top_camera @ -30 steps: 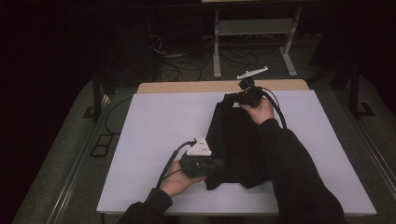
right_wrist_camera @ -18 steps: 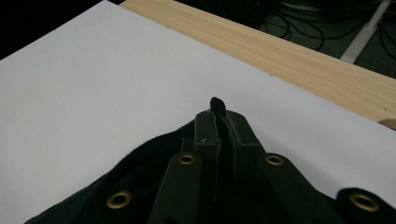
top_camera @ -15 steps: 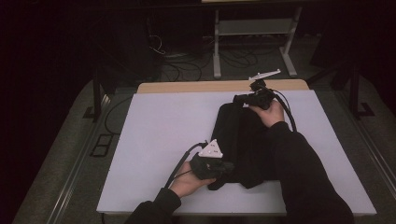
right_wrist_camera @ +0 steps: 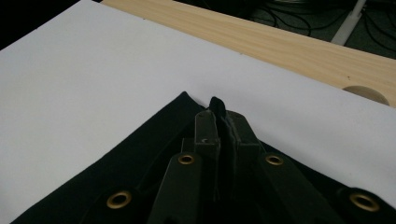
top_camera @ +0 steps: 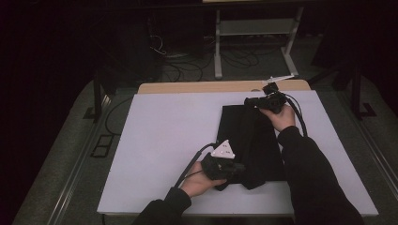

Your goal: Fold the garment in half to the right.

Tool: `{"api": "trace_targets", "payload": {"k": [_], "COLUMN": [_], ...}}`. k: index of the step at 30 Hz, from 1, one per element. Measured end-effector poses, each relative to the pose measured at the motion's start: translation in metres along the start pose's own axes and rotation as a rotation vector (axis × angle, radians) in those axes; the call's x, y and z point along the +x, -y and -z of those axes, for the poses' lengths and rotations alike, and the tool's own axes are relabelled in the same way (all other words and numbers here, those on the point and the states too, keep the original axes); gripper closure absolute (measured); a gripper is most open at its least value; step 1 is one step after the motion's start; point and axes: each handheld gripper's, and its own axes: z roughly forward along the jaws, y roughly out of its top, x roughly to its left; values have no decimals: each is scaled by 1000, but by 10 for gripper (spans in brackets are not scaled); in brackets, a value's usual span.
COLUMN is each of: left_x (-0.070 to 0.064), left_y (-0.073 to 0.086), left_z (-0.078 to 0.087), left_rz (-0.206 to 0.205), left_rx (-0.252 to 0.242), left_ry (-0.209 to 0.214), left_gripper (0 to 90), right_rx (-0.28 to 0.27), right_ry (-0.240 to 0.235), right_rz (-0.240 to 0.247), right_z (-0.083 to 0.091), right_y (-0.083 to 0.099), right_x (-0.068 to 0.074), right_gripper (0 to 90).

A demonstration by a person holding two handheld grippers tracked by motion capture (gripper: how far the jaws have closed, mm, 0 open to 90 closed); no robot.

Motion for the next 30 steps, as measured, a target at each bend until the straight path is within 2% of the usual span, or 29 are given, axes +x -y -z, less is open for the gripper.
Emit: {"api": "trace_targets", "payload": {"k": [3,15,30], "left_x": [-1,-5,-14], "left_y": [-6,-25,-42], "left_z": [-2,-20,-53], "left_rz": [-10,14,13], "left_rx": [-7,-46,-35], "left_ry": [8,53,100], "left_gripper": [836,836,836], "right_rx": [1,-9,-16], "right_ry": [4,23,47], "right_rz": [-4,-35,-91], "right_z": [1,12,21], "right_y": [2,12,28], "right_x": [-3,-19,-43], "right_gripper": [830,828,827]}}
